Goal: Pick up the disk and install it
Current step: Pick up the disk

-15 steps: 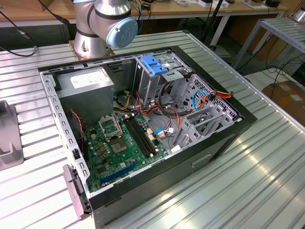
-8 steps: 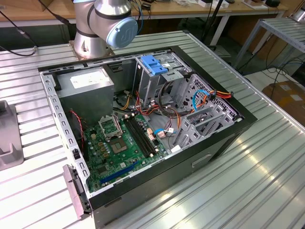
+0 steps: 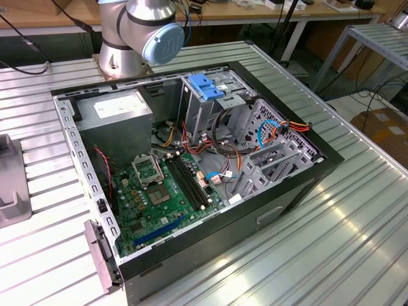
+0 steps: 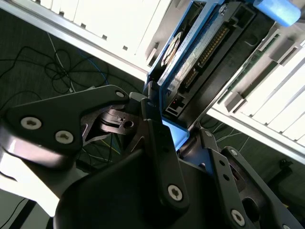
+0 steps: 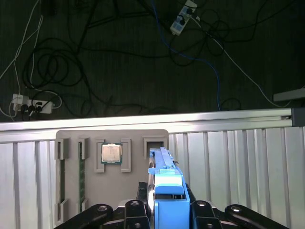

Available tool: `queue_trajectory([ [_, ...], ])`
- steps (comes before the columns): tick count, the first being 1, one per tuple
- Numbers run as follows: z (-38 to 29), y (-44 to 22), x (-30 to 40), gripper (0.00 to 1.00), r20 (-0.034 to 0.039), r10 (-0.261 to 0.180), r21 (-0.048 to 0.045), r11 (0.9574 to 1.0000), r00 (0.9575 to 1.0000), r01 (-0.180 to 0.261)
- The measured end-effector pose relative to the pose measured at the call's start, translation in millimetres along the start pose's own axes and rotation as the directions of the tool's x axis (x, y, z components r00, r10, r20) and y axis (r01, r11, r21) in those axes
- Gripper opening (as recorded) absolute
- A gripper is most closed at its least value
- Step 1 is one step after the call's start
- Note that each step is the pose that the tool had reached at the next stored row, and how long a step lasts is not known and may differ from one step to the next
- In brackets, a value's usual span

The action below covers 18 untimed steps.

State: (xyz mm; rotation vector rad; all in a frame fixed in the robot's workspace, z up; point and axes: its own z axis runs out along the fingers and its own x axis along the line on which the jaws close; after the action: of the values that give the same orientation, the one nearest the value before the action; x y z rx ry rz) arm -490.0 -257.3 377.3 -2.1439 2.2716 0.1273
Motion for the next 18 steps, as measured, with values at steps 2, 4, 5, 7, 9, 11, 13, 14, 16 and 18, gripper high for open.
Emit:
queue_trajectory([
  [2, -1.0, 0.1, -0.1, 0.37, 0.0, 0.0, 0.0, 1.0, 1.0, 0.0],
  [4, -1.7, 0.1, -0.1, 0.37, 0.0, 0.0, 0.0, 1.0, 1.0, 0.0],
  [5, -1.9, 0.1, -0.1, 0.37, 0.0, 0.0, 0.0, 1.0, 1.0, 0.0],
  [7, -2.3, 0.1, -0.1, 0.37, 0.0, 0.0, 0.0, 1.0, 1.0, 0.0],
  [9, -3.0, 0.2, -0.2, 0.37, 0.0, 0.0, 0.0, 1.0, 1.0, 0.0],
  [11, -3.3, 0.2, -0.2, 0.37, 0.0001, 0.0, 0.0001, 1.0, 1.0, 0.0],
  [13, -3.8, 0.2, -0.2, 0.37, 0.0, 0.0, 0.0, 1.0, 1.0, 0.0],
  [14, -4.0, 0.2, -0.3, 0.37, 0.0, 0.0, 0.0, 1.0, 1.0, 0.0],
  [16, -4.5, 0.2, -0.3, 0.37, 0.0, 0.0, -0.0001, 1.0, 1.0, 0.0],
  [18, -5.1, 0.3, -0.3, 0.37, 0.0, 0.0, 0.0, 1.0, 1.0, 0.0],
])
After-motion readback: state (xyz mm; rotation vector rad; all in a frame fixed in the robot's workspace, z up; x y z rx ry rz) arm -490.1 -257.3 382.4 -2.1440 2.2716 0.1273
